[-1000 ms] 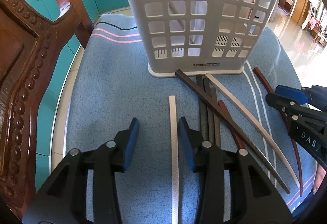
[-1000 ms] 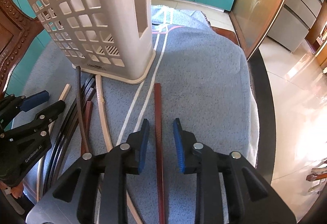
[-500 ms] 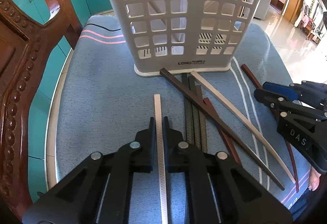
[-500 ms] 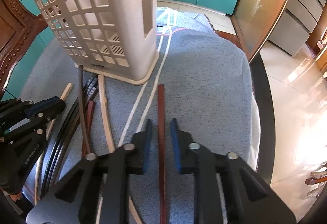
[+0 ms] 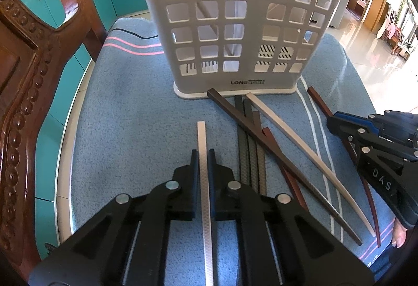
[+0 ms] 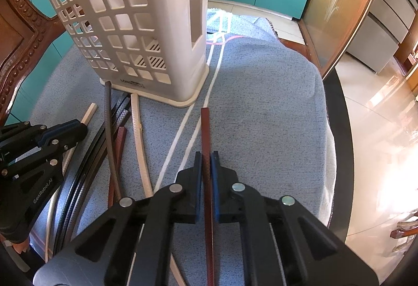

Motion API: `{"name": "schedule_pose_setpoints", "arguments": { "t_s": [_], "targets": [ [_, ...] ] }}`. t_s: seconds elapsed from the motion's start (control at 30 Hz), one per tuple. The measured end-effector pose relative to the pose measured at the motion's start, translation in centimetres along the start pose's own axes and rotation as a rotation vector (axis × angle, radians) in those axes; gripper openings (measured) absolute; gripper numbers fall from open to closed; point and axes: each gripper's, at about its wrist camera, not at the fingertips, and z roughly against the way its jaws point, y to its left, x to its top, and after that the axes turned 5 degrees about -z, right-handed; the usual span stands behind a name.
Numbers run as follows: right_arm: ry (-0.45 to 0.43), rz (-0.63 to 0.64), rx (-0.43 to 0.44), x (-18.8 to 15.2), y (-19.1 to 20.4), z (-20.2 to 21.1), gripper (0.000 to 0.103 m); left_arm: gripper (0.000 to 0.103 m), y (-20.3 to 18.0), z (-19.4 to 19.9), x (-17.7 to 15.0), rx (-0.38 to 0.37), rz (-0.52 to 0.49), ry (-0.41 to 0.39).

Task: Organize utensils
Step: 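Close the right tool on the dark red chopstick while the left tool grips the white chopstick, then lift both chopsticks and drop them into the white utensil holder, opening both tools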

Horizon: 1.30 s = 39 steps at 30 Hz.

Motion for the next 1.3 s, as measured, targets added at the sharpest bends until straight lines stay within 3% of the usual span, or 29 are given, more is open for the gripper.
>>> {"name": "schedule_pose_setpoints", "arguments": {
  "t_s": [0.27, 0.37, 0.57, 0.8, 1.0, 1.1, 1.23, 1.3],
  "targets": [
    [-0.005, -0.009, 0.046, 0.0, -0.5, 0.6, 0.007, 0.007, -0.2, 0.3, 0.1, -0.001, 0.003, -0.002],
    [-0.059, -0.012, 0.077, 0.2, -0.8, 2.7, 0.007, 0.007, 0.5, 1.2, 0.3, -0.004, 0.023, -0.026],
    [-0.238, 0.008, 0.170, -0.1, -1.8, 10.7, 0.007, 0.007, 2.6, 8.0, 0.6, -0.043, 0.066, -0.210],
    [-0.447, 0.047, 0.273, -1.6, -3.3, 21.1, 0.007, 0.007, 4.6, 18.7, -0.5, -0.077, 0.062, -0.454],
    [-0.630, 0.007, 0.358, 2.5, -3.6, 27.6, 0.007, 0.007, 4.9, 25.7, 1.6, -0.037, 0.054, -0.616],
    [-0.736, -0.062, 0.403, 5.2, -4.1, 29.8, 0.007, 0.007, 5.9, 29.0, 3.9, -0.054, 0.087, -0.705],
    [-0.901, -0.158, 0.359, 6.6, -5.0, 30.3, 0.007, 0.007, 7.4, 31.6, 6.0, -0.059, 0.195, -0.860],
    [-0.909, -0.173, 0.318, 7.2, -4.7, 28.8, 0.007, 0.007, 8.2, 30.7, 6.4, -0.033, 0.256, -0.905]
  ]
}}
